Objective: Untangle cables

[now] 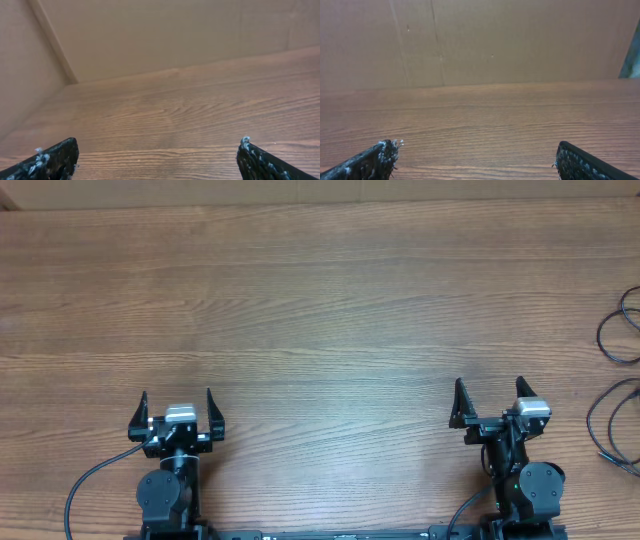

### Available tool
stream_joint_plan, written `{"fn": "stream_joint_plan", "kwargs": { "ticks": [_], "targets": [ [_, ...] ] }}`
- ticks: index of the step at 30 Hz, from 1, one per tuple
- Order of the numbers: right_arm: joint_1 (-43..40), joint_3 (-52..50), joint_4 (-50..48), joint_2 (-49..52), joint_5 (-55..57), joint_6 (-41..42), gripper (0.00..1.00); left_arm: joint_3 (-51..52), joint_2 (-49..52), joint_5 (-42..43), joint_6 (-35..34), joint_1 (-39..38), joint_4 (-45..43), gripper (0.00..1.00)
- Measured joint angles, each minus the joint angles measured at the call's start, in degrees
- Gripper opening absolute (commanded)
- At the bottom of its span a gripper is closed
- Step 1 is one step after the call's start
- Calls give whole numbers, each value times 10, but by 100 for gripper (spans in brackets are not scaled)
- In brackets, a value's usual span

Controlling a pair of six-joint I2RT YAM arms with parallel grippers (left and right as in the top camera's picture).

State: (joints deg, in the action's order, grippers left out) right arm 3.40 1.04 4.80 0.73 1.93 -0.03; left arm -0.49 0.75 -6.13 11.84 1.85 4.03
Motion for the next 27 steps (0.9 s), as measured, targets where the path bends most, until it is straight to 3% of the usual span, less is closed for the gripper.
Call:
{"fn": "stream_joint_plan", "kwargs": {
  "ticks": [13, 27],
  "targets": [
    [0, 0, 0, 0, 0, 0, 100, 0, 0, 57, -7, 0, 4, 100],
    [0, 0, 0, 0, 0, 0, 100, 0, 0, -27, -76, 0, -4, 99]
  ]
}}
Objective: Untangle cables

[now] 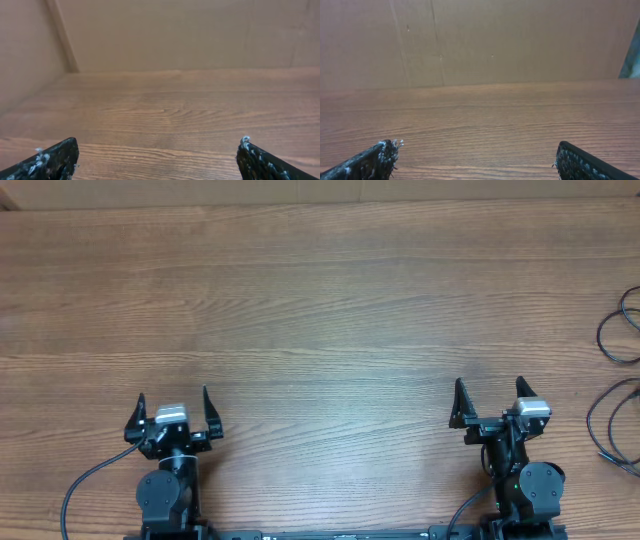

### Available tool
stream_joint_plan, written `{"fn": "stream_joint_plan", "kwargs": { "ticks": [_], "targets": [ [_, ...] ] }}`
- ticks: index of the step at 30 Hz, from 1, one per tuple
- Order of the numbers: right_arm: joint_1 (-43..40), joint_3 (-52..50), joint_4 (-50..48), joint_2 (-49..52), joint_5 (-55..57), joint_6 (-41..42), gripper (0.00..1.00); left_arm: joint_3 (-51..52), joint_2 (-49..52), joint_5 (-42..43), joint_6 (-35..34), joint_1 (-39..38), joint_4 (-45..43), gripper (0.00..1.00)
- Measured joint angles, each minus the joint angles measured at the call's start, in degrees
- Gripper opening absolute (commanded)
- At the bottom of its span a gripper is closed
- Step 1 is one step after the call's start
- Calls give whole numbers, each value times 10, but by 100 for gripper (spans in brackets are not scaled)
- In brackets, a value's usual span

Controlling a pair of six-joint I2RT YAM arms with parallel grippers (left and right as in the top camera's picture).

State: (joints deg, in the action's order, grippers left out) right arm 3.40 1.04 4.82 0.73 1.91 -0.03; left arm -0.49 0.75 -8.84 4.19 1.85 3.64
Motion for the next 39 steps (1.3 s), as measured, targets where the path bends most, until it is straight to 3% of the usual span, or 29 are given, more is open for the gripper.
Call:
{"fn": "stream_joint_plan", "kwargs": {
  "ticks": [39],
  "targets": [
    [0, 0, 0, 0, 0, 0, 100, 0, 0, -9, -13, 0, -1, 100]
  ]
}}
